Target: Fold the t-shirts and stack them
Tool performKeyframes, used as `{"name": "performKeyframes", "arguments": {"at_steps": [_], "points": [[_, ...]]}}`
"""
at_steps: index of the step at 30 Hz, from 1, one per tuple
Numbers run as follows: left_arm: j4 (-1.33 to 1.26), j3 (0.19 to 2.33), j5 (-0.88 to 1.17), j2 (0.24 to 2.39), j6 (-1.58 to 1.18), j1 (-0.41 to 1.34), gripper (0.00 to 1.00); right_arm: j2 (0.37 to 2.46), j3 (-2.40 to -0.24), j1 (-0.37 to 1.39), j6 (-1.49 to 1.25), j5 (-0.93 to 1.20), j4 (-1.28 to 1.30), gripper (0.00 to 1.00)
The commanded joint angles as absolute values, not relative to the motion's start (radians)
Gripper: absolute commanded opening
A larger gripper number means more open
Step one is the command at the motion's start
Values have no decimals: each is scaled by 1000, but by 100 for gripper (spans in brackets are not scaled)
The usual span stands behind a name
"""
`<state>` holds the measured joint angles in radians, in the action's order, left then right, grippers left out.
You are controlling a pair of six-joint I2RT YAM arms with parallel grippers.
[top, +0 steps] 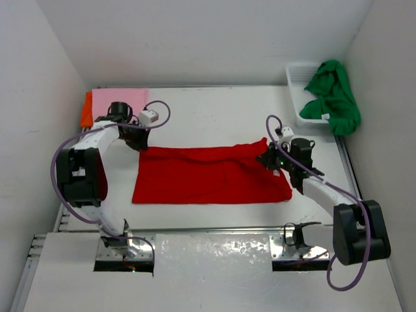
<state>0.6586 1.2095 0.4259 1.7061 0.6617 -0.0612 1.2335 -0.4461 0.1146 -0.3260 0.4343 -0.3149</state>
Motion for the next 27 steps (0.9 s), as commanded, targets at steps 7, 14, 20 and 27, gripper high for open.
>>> {"name": "performKeyframes", "arguments": {"at_steps": [7,14,20,27], "points": [[704,1160,432,1625,791,-103,0,1132,-364,100,-285,325,-213,0],[796,1086,440,1595,930,-107,6,1094,-307,100,-296,348,-239,0],[868,1035,416,1565,1038,-106,41,1088,-279,100,-290,374,-265,0],[1039,1192,484,1554,1071,-109,41,1075,-264,100,-301,380,-281,0]]}}
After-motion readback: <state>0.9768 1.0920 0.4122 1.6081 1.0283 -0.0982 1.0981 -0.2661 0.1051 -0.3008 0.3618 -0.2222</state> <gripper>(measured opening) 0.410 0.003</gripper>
